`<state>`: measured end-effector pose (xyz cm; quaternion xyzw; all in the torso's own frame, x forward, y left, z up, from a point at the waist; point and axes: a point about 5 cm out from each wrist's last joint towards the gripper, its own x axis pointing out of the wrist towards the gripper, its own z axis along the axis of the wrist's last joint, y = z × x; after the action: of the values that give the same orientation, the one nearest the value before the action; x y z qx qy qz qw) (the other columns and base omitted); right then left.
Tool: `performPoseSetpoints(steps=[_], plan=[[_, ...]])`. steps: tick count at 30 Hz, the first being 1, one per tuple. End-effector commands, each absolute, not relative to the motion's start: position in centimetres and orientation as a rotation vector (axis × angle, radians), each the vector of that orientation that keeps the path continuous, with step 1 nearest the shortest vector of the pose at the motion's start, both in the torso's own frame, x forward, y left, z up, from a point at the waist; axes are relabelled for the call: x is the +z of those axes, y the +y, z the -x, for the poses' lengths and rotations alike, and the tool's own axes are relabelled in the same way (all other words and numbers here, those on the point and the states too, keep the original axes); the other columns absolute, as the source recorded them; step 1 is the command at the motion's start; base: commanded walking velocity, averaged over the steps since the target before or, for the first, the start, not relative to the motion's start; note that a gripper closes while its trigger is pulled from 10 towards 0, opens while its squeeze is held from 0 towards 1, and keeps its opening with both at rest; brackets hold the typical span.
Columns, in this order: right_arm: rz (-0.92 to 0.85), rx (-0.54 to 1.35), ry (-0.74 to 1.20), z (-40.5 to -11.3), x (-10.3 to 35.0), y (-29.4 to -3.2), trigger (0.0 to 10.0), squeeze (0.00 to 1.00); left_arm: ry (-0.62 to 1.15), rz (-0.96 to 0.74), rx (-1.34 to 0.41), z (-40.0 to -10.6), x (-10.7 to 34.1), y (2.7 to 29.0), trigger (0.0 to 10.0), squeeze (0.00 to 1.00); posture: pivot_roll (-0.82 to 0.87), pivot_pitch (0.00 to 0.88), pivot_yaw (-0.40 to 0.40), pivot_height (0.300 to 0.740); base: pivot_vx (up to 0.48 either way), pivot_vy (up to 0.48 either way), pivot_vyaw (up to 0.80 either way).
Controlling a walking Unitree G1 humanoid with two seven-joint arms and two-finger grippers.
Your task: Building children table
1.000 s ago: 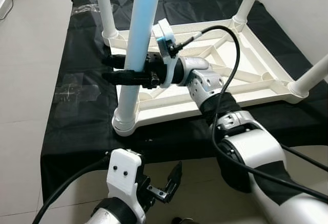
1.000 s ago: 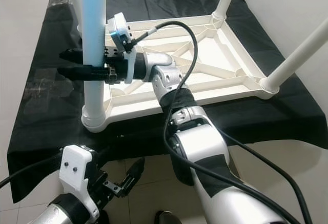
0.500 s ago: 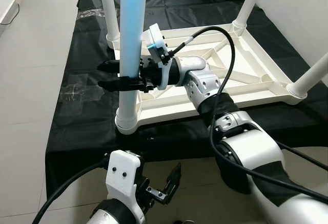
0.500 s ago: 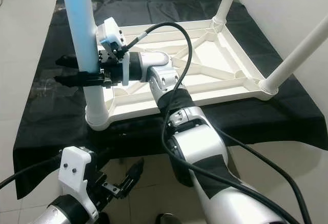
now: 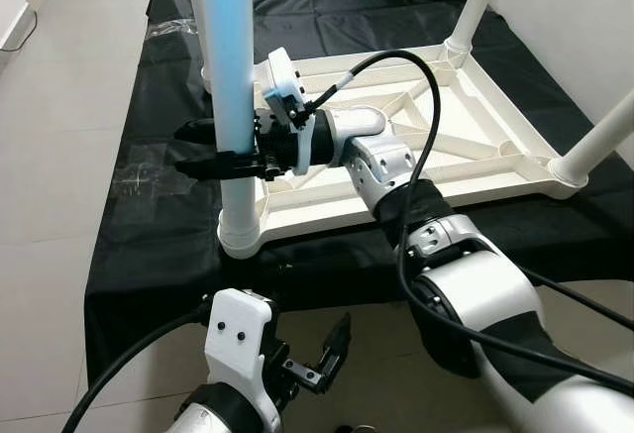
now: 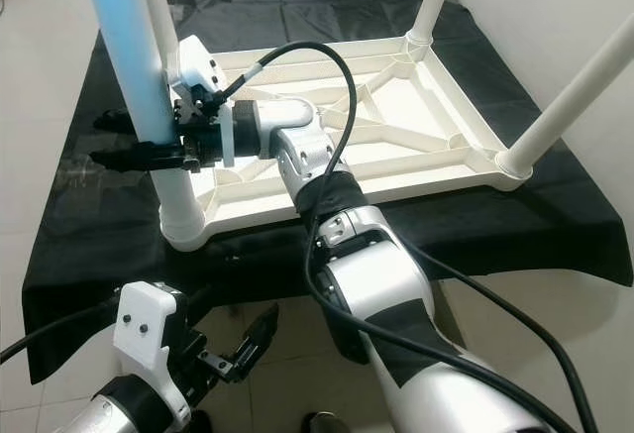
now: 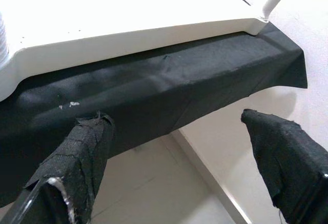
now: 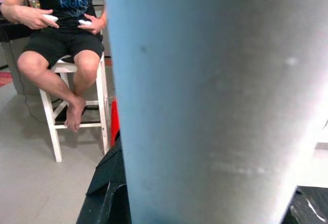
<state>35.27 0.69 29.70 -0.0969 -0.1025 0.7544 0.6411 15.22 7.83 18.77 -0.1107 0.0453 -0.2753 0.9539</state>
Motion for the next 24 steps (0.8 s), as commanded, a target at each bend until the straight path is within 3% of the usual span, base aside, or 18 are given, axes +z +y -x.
performPoseSetpoints(steps=[1,7,24], plan=[[0.295,1.639,0.14,-35.9,22.77,-0.28,10.0,0.0,0.114,0.222,-0.56,-15.09,18.39,7.88,10.0,0.0,0.13,0.301,-0.109,0.74,0.0,0.0,0.0],[0.321,1.534,0.176,-36.39,22.82,0.29,10.0,0.0,0.113,0.222,-0.559,-15.13,18.38,7.86,10.0,0.0,0.13,0.294,-0.108,0.74,0.0,0.0,0.0],[0.272,1.457,0.172,-36.77,22.85,0.16,10.0,0.0,0.112,0.222,-0.563,-15.11,18.25,7.75,10.0,0.0,0.13,0.274,-0.111,0.74,0.0,0.0,0.0]])
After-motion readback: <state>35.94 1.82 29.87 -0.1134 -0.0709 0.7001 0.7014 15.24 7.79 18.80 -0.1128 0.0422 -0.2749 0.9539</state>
